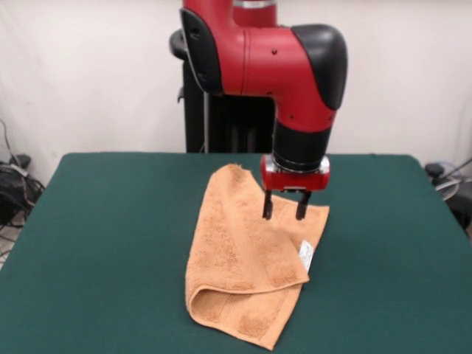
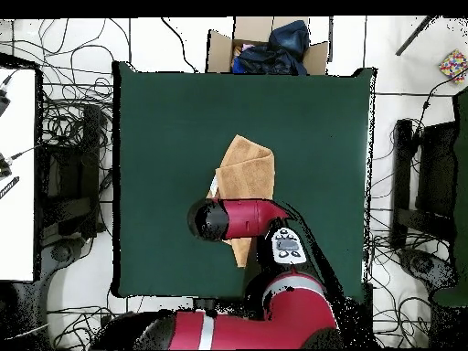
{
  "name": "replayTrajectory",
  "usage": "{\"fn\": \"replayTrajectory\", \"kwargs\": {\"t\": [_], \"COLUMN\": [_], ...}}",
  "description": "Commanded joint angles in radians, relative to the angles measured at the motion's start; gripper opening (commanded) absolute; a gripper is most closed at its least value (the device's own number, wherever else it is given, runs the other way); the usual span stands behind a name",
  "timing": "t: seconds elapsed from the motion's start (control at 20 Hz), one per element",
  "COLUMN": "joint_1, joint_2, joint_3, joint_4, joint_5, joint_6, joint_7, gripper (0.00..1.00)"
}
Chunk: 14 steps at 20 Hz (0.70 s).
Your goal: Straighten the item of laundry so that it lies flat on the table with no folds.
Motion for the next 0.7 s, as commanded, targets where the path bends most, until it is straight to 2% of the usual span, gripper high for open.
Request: {"fn": "replayTrajectory", "kwargs": {"t": [0.05,0.7], "joint_1": [0.054,0.106], "joint_2": [-0.001,0.071], "joint_3": [0.027,0.005], "joint_4": [-0.154,-0.313], "joint_5": [0.087,0.12], "joint_6": [0.128,0.202], "joint_7": [0.158,0.16], "gripper": [1.0,1.0]}}
